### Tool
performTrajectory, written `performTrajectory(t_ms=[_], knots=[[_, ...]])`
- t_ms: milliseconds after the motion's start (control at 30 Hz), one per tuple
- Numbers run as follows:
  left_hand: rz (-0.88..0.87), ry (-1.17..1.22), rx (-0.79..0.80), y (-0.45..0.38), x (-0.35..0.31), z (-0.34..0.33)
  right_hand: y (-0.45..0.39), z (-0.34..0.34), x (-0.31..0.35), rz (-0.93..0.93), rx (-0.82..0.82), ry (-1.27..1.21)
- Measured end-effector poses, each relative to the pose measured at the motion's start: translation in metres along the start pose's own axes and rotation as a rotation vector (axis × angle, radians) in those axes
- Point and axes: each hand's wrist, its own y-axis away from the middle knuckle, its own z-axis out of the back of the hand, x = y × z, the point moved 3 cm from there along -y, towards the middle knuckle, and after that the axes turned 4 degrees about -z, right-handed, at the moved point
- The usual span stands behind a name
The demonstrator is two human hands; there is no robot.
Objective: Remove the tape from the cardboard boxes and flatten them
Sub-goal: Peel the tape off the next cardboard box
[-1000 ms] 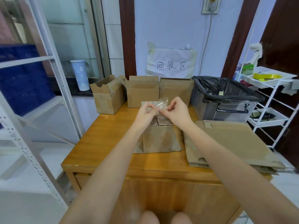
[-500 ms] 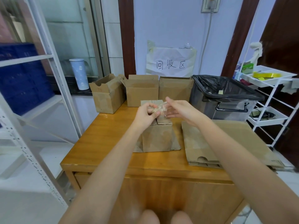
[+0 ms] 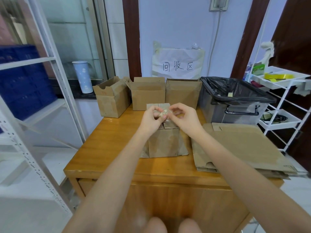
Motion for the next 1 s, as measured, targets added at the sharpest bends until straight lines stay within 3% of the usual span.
performTrajectory(t_ms=[267, 433, 533, 733, 867, 1000], knots=[[-0.007, -0.02, 0.013, 0.0, 0.0, 0.0, 0.008, 0.003, -0.001, 0.279, 0.067, 0.168], [-0.007, -0.038, 0.008, 0.0, 0.0, -0.001, 0.003, 0.004, 0.001, 0.132, 0.146, 0.176], [-0.041, -0.005, 0.016, 0.001, 0.003, 0.0, 0.003, 0.007, 0.006, 0.056, 0.129, -0.034], [-0.061, -0.005, 0.041, 0.001, 0.004, 0.001, -0.011, 0.005, 0.001, -0.449, 0.211, -0.412], [-0.058, 0.003, 0.072, 0.0, 0.005, 0.003, -0.011, 0.009, -0.001, -0.215, 0.326, -0.11], [-0.075, 0.012, 0.099, 0.002, 0.003, 0.001, -0.015, 0.005, 0.001, -0.136, 0.269, -0.019]])
